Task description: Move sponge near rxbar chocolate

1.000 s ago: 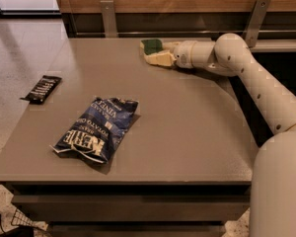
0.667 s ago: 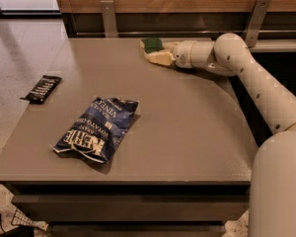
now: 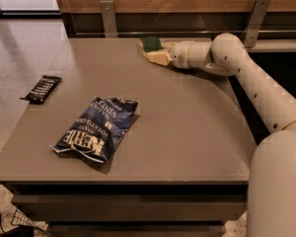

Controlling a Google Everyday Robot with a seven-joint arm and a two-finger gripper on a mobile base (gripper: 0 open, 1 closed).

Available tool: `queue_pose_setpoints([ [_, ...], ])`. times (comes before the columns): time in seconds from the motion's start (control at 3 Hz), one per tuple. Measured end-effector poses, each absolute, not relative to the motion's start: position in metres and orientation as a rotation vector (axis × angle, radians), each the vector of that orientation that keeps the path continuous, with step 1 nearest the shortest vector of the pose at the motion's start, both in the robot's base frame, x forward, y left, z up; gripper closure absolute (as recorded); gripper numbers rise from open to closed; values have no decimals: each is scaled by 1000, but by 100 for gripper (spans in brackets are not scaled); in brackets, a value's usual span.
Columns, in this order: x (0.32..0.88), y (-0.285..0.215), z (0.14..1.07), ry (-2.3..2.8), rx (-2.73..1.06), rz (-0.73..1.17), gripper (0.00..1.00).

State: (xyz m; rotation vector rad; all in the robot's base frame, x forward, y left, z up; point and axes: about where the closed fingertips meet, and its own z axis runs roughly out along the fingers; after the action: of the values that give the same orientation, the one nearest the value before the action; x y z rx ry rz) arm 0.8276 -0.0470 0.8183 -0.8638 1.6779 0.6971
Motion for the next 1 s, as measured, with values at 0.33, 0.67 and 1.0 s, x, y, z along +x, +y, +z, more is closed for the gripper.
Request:
queue_pose_setpoints([
  [0.33, 828, -47, 818, 1678, -864, 697, 100],
  [0.67, 823, -40, 840, 1647, -919, 696, 100],
  [1.0, 805, -21, 871, 1602, -1020, 713, 100],
])
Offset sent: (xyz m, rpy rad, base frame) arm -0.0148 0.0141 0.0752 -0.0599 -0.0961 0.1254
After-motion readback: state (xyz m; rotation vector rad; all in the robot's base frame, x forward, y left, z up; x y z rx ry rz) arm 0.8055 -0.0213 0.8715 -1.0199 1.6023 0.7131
